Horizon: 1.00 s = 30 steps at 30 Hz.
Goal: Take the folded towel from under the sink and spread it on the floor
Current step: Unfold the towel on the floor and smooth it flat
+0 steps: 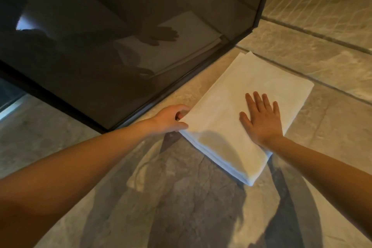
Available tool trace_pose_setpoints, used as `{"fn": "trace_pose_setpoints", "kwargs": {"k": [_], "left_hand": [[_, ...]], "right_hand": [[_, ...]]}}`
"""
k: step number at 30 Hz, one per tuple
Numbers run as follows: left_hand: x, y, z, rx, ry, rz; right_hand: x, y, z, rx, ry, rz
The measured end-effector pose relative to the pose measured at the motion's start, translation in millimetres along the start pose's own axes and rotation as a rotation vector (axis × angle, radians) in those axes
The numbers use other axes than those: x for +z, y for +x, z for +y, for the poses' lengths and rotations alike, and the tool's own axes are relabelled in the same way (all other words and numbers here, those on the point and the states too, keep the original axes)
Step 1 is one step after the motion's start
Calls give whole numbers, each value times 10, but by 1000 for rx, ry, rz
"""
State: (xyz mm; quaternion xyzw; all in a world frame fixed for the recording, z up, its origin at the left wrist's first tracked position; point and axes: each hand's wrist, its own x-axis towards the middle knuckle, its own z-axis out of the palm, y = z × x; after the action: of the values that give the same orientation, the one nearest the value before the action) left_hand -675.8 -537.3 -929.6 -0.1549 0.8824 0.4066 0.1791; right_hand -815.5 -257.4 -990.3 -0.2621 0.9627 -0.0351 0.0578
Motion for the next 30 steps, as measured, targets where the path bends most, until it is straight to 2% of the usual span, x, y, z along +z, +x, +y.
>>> {"fn": "trace_pose_setpoints", "kwargs": {"k": [6, 12, 19, 25, 28, 30], "left_hand": [[-121, -15, 21, 8, -78, -83], [-154, -37, 117, 57, -25, -57], [-179, -7, 249, -99, -445, -360], [-137, 40, 379, -177, -585, -408], [-168, 9, 431, -141, -597, -431], [-193, -7, 486, -116, -589, -441]], "right_hand": [[-68, -43, -12, -12, -4, -29], [-98, -63, -23, -18, -15, -38], [-112, -73, -25, -17, -16, -47], [-155, 24, 3, -31, -30, -158], [-309, 176, -9, 17, 71, -224], [-537, 328, -61, 36, 254, -186]]}}
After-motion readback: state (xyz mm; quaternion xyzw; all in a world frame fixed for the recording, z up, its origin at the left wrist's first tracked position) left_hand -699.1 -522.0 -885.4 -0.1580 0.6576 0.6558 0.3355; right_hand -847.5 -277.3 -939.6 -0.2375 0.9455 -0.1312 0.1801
